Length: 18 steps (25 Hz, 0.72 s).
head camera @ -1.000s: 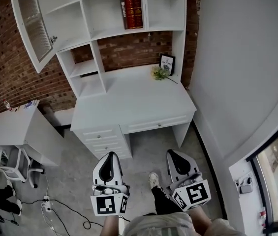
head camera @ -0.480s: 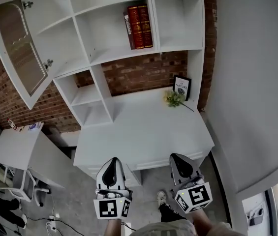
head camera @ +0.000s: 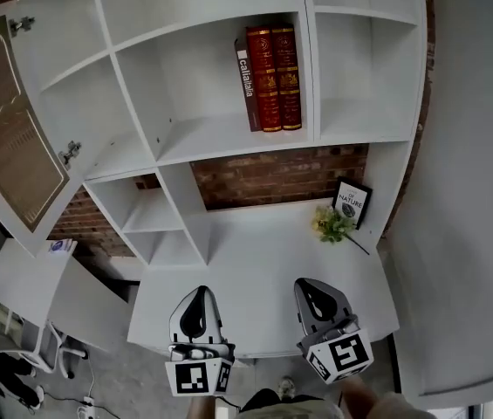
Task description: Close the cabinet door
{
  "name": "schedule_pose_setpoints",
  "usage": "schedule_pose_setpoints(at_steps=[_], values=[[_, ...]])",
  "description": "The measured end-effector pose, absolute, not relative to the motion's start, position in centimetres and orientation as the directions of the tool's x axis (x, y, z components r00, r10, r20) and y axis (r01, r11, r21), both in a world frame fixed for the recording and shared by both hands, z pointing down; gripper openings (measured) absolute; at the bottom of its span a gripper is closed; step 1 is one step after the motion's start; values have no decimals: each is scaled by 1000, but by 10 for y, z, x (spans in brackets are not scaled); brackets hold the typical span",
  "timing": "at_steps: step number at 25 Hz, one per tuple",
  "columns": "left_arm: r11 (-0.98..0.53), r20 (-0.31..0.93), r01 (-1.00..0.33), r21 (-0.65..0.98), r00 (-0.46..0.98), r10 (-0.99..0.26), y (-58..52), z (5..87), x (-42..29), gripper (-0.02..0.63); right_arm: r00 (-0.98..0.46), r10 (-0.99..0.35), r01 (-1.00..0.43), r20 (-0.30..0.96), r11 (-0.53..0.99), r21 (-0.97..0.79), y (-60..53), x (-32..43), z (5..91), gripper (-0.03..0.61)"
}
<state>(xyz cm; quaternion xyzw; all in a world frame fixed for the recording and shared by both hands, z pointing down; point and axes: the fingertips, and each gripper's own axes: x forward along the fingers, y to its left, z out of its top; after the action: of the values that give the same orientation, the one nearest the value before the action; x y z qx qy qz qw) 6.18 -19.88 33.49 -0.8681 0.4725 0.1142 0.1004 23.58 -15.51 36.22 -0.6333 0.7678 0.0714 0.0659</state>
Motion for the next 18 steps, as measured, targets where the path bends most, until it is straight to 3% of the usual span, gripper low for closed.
schedule_pose_setpoints(at_steps=[18], values=[[-450, -277, -892, -45, 444, -852, -289, 327, 33, 14, -234, -951, -972, -201, 233, 29, -252, 218, 346, 17]])
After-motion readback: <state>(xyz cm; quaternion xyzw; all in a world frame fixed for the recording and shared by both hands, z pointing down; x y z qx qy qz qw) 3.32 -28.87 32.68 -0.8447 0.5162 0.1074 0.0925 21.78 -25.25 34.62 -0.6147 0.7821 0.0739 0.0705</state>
